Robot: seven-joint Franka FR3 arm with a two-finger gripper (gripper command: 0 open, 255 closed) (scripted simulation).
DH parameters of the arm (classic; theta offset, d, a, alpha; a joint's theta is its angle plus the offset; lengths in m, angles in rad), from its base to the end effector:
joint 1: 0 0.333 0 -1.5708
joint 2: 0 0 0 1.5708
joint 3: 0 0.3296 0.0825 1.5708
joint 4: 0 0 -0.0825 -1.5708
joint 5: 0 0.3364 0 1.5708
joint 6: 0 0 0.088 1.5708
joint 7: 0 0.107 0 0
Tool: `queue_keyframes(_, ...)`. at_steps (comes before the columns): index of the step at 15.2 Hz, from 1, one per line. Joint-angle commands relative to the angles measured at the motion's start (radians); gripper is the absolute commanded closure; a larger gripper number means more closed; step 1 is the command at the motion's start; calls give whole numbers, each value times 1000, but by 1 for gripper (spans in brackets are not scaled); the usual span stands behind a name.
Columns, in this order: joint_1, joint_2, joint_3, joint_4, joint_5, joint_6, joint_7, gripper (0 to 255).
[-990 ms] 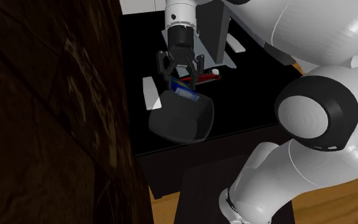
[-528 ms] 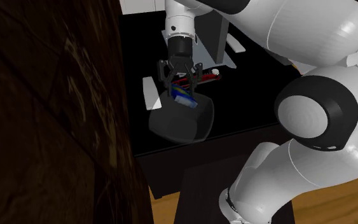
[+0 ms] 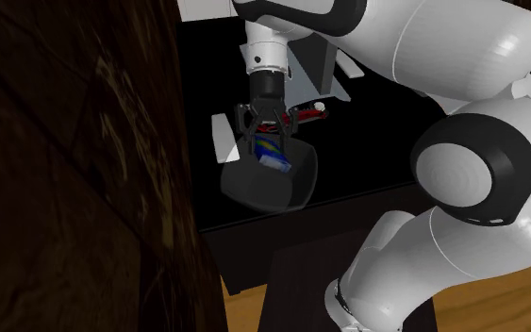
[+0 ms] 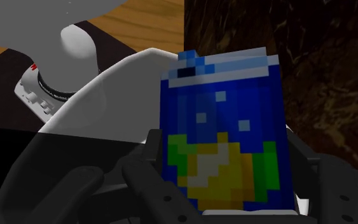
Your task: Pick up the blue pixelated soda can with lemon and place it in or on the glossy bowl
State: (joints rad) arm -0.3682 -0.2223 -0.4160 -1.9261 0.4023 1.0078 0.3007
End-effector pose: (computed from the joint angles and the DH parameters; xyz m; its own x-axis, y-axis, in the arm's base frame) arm 0.2775 -0.2270 0.5795 0.5002 -0.5043 -0.7039 -0.8455 -0.4600 -0.2712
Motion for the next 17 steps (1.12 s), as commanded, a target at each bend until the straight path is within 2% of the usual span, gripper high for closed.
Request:
queue_keyframes(1, 0, 0, 0, -2, 0, 2, -1, 255)
queue_keyframes(5, 0, 0, 0, -2, 0, 2, -1, 255)
queue_keyframes(6, 0, 0, 0, -2, 0, 2, -1, 0)
queue_keyframes(11, 0, 0, 0, -2, 0, 2, -1, 0)
queue_keyframes(15, -14, 128, -50, 214, 18, -121, -37, 0)
queue_keyframes(17, -15, 128, -49, 214, 18, -121, -37, 0)
